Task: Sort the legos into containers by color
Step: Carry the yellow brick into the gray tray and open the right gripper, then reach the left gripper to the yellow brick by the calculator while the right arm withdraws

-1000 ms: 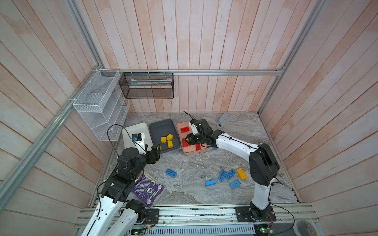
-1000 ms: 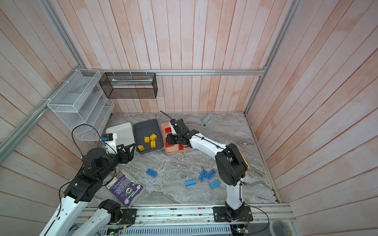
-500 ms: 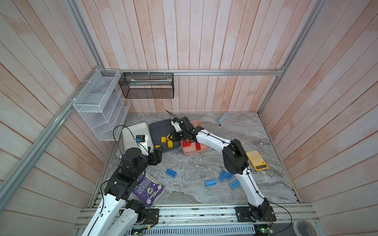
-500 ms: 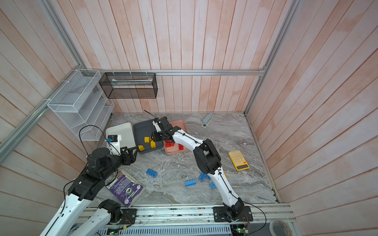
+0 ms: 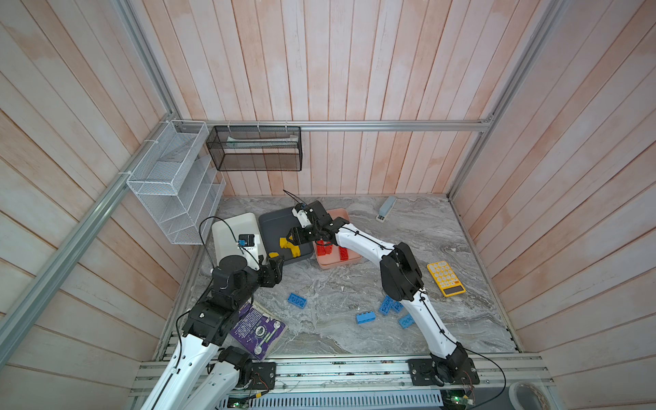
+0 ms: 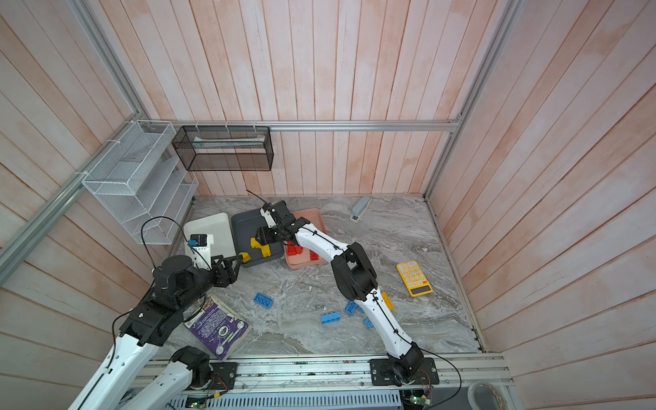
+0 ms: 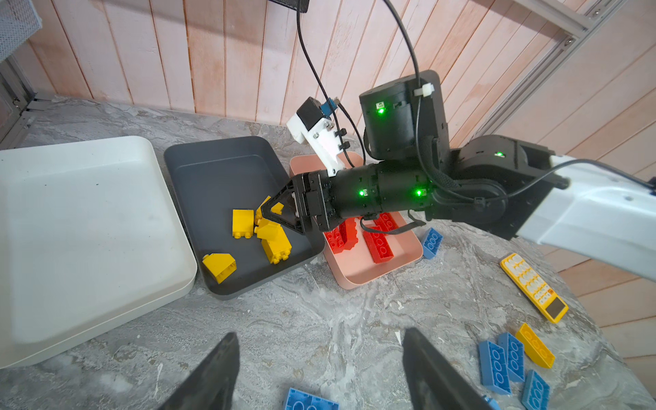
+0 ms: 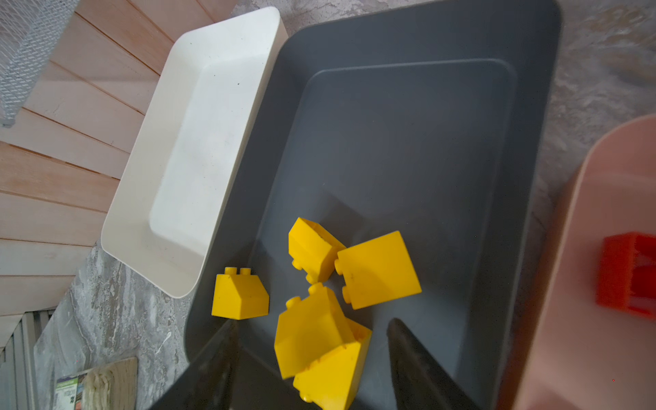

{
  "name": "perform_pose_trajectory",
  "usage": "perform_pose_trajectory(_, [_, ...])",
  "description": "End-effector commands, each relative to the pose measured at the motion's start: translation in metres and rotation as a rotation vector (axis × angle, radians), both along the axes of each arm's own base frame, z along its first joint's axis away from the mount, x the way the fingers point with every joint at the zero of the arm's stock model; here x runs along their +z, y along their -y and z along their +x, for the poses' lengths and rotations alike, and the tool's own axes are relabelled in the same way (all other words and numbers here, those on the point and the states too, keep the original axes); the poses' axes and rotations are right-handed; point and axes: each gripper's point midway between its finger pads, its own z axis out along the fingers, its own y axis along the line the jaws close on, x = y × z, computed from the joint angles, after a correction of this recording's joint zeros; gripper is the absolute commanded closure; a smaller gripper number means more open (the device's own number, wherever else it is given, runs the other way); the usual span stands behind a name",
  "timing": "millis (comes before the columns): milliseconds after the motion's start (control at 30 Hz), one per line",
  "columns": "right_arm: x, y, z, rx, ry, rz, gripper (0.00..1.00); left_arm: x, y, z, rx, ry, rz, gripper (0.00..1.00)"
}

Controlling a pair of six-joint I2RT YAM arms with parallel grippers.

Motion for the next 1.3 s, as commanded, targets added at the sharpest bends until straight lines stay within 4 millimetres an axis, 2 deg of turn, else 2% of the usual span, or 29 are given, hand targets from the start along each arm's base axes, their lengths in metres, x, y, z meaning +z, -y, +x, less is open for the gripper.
perform_pose_trajectory(0, [0.026,0.001,-0.006,0.012,0.03,0.016,0.32,-0.004,0.01,-0.002,-0.062,0.002,-0.002,0.26])
perform_pose_trajectory(167, [0.056,0.024,-0.005,-0.021,0.063,0.028,0.31,-0.008,0.023,-0.004,-0.113,-0.028,-0.003,0.26])
perform_pose_trajectory(333, [0.086,0.069,-0.005,-0.078,0.085,0.059,0.31,-0.016,0.058,-0.01,-0.185,-0.07,0.039,0.26])
perform_pose_trajectory(500, [0.118,0.128,-0.004,-0.153,0.095,0.101,0.3,-0.034,0.121,-0.021,-0.315,-0.088,0.103,0.26])
perform_pose_trajectory(700, [0.152,0.207,-0.007,-0.269,0.112,0.148,0.29,-0.06,0.2,-0.019,-0.463,-0.105,0.159,0.25])
perform_pose_trajectory(733, [0.157,0.222,-0.008,-0.296,0.115,0.157,0.27,-0.063,0.221,-0.028,-0.516,-0.1,0.17,0.26])
perform_pose_trajectory(833, [0.175,0.252,-0.017,-0.349,0.128,0.191,0.23,-0.075,0.263,-0.034,-0.596,-0.098,0.218,0.23])
perform_pose_trajectory(867, [0.18,0.273,-0.013,-0.397,0.135,0.201,0.21,-0.08,0.276,-0.034,-0.614,-0.102,0.237,0.22])
perform_pose_trajectory(900, [0.185,0.283,-0.017,-0.417,0.143,0.214,0.19,-0.085,0.29,-0.036,-0.637,-0.104,0.258,0.2])
perform_pose_trajectory(1033, [0.209,0.319,-0.027,-0.495,0.186,0.259,0.12,-0.105,0.339,-0.042,-0.72,-0.105,0.314,0.14])
perform_pose_trajectory(1133, [0.231,0.338,-0.032,-0.533,0.222,0.296,0.07,-0.12,0.369,-0.046,-0.778,-0.106,0.312,0.1])
perform_pose_trajectory(1200, [0.243,0.346,-0.037,-0.544,0.237,0.32,0.06,-0.127,0.387,-0.049,-0.816,-0.106,0.307,0.01])
perform_pose_trajectory(1267, [0.259,0.349,-0.044,-0.54,0.267,0.344,0.04,-0.137,0.404,-0.052,-0.849,-0.108,0.315,0.0])
